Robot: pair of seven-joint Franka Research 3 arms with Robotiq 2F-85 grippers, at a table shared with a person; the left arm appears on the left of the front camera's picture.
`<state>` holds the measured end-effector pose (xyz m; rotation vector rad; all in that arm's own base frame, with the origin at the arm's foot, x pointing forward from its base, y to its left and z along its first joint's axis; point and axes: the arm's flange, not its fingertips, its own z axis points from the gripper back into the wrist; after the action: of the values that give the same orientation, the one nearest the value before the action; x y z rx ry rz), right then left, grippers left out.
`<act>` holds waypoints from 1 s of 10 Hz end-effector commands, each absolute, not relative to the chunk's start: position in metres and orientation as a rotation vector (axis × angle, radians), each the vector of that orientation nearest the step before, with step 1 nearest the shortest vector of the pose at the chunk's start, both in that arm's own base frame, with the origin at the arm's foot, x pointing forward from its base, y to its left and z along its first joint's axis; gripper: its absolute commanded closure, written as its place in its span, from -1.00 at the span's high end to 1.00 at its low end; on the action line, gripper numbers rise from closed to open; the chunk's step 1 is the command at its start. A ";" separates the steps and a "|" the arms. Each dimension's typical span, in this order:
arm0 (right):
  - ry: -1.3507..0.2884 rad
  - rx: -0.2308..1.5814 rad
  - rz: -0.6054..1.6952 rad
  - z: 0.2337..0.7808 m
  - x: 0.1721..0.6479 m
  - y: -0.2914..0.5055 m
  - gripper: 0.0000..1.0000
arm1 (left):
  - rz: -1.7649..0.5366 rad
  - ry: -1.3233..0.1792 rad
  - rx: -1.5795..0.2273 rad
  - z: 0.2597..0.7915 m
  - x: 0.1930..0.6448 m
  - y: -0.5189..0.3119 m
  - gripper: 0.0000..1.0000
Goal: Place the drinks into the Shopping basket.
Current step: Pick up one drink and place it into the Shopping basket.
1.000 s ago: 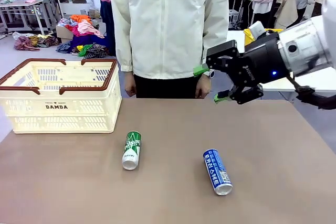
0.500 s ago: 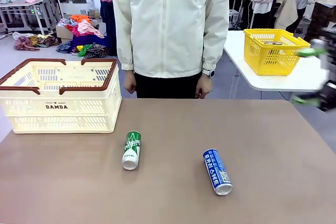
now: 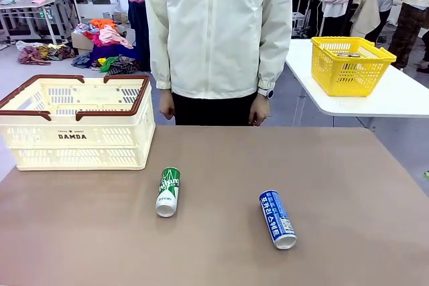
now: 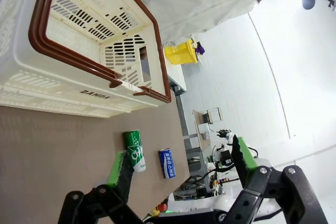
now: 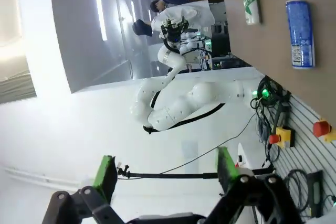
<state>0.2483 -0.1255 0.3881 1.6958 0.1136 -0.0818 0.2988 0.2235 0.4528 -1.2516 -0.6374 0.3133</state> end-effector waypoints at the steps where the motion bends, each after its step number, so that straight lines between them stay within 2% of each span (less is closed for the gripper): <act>1: 0.135 1.697 -0.080 0.421 0.236 -0.127 1.00 | 0.298 -0.645 -1.257 0.454 0.298 0.224 1.00; 7: 0.135 1.697 -0.080 0.421 0.236 -0.127 1.00 | 0.313 -0.638 -1.252 0.453 0.299 0.223 1.00; 8: 0.135 1.697 -0.080 0.421 0.236 -0.127 1.00 | 0.207 -0.539 -1.168 0.477 0.307 0.187 1.00; 10: 0.135 1.697 -0.080 0.421 0.236 -0.127 1.00 | 0.050 -0.393 -0.844 0.521 0.324 0.085 1.00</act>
<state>0.2339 -0.1282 0.4143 1.6893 0.1196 -0.0598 0.3216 0.1401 0.4959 -1.0151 -0.4847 0.1341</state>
